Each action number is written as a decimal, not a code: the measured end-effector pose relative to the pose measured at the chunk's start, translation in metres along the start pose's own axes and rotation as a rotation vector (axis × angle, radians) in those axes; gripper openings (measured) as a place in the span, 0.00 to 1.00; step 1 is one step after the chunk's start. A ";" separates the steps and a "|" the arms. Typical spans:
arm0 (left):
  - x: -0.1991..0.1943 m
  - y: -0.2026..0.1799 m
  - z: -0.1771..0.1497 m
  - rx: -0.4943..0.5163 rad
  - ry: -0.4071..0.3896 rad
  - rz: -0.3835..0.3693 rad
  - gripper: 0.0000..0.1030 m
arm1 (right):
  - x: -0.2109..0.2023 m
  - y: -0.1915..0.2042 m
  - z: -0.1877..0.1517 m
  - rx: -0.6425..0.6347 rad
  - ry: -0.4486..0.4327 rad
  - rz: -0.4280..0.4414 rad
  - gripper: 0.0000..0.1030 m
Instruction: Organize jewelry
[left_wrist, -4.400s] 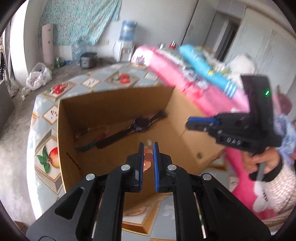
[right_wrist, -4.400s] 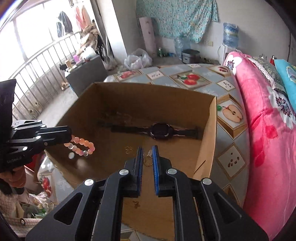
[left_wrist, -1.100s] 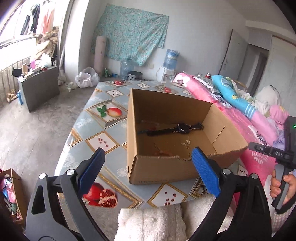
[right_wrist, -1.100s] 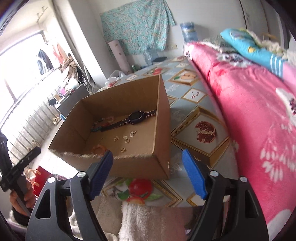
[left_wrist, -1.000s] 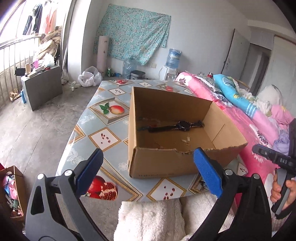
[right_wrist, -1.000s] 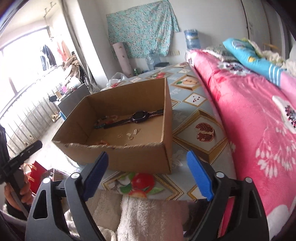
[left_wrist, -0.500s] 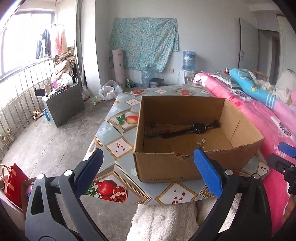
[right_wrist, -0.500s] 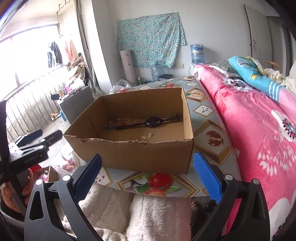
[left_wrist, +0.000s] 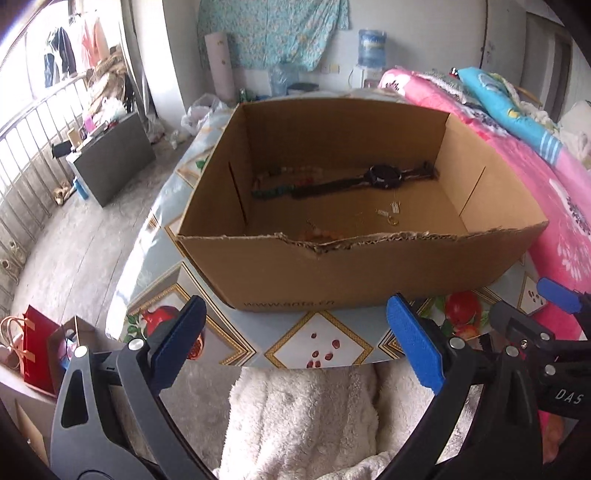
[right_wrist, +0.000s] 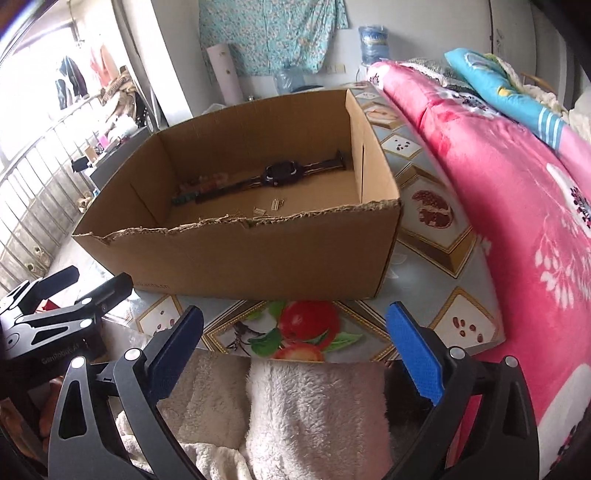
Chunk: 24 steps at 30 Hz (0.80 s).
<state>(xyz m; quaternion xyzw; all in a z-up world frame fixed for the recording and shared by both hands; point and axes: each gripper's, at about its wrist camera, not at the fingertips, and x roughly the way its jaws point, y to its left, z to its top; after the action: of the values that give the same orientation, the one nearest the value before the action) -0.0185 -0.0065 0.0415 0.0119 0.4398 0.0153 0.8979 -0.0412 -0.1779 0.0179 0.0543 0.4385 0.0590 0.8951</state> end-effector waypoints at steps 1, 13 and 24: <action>0.003 -0.001 0.001 -0.004 0.017 -0.007 0.92 | 0.002 0.002 0.001 -0.005 0.003 -0.002 0.94; 0.015 -0.003 0.008 0.005 0.058 -0.026 0.92 | 0.014 0.010 0.011 -0.011 0.033 -0.018 0.94; 0.018 0.001 0.012 0.012 0.069 -0.037 0.92 | 0.017 0.010 0.014 0.007 0.048 -0.027 0.94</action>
<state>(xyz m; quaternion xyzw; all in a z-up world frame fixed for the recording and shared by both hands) 0.0025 -0.0047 0.0347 0.0085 0.4707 -0.0034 0.8822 -0.0203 -0.1657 0.0146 0.0501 0.4608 0.0467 0.8849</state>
